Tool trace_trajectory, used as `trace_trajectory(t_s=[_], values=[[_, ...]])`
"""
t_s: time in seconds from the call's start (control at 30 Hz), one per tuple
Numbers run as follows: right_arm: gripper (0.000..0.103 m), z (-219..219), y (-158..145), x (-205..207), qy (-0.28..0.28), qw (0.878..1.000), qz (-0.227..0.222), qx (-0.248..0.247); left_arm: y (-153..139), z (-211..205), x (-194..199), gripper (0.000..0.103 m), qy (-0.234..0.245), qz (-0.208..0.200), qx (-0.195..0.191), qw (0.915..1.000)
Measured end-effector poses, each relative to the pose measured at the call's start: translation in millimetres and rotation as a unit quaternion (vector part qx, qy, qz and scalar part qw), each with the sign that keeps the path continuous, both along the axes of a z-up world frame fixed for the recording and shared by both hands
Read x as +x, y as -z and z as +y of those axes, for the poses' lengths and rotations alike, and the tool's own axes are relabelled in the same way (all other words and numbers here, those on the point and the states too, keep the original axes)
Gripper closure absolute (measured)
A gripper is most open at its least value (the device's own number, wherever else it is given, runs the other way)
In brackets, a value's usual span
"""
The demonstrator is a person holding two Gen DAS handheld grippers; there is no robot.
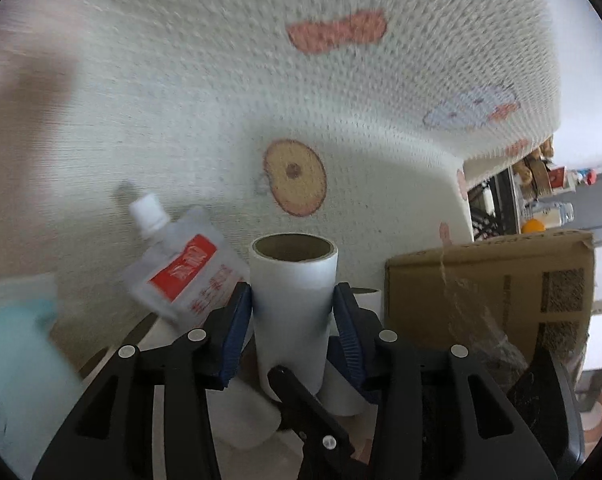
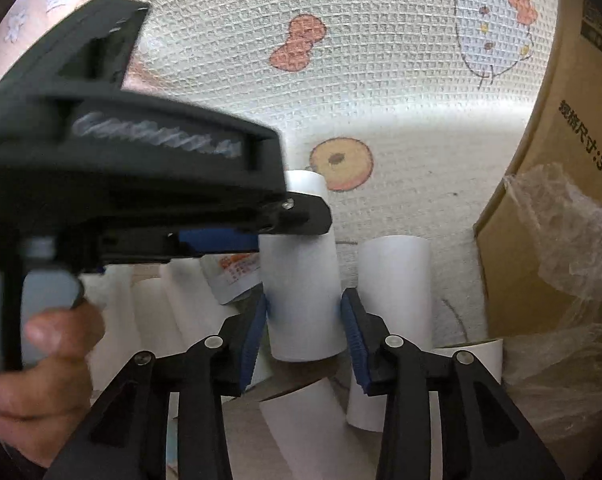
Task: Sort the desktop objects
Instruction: 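Lift the held tube off the pile with the left gripper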
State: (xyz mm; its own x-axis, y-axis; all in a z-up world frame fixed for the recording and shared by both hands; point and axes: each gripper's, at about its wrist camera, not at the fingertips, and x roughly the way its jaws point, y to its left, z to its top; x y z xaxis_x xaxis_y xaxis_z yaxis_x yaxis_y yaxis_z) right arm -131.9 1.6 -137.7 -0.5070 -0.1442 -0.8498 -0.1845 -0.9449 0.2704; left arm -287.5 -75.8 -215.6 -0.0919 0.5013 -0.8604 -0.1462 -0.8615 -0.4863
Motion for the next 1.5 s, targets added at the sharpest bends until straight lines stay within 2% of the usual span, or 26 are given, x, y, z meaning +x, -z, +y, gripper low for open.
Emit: trace_trajectory(t_s=[0.27,0.47,0.67,0.8,0.83,1.03,1.23,1.37,1.43,1.5], values=[[0.063,-10,-21,10,-0.044,0.998,0.046,-0.018,-48,-22,33,0.057,-0.031,0.076,-0.016,0.9965],[0.062,-20,-39,23,-0.080,0.993,0.080,-0.025,-73,-37,53,0.057,-0.054,0.109,-0.036,0.9919],[0.062,-24,-51,37,-0.122,0.987,0.082,-0.066,-92,-42,86,0.057,-0.074,0.149,-0.068,0.9837],[0.062,-38,-56,52,-0.158,0.981,0.096,-0.065,-102,-45,114,0.057,-0.097,0.176,-0.088,0.9756],[0.062,-39,-57,45,-0.170,0.979,0.097,-0.064,-106,-45,122,0.057,-0.101,0.183,-0.094,0.9734],[0.062,-49,-65,54,-0.230,0.966,0.109,-0.054,-118,-48,154,0.057,-0.122,0.194,-0.104,0.9679],[0.062,-40,-72,73,-0.268,0.955,0.099,-0.074,-116,-49,181,0.057,-0.143,0.196,-0.113,0.9634],[0.062,-44,-68,73,-0.293,0.949,0.099,-0.059,-111,-44,198,0.057,-0.154,0.211,-0.136,0.9557],[0.062,-48,-67,81,-0.312,0.944,0.097,-0.053,-108,-43,207,0.057,-0.162,0.204,-0.144,0.9546],[0.062,-50,-63,88,-0.327,0.939,0.093,-0.053,-102,-47,216,0.057,-0.181,0.187,-0.131,0.9564]])
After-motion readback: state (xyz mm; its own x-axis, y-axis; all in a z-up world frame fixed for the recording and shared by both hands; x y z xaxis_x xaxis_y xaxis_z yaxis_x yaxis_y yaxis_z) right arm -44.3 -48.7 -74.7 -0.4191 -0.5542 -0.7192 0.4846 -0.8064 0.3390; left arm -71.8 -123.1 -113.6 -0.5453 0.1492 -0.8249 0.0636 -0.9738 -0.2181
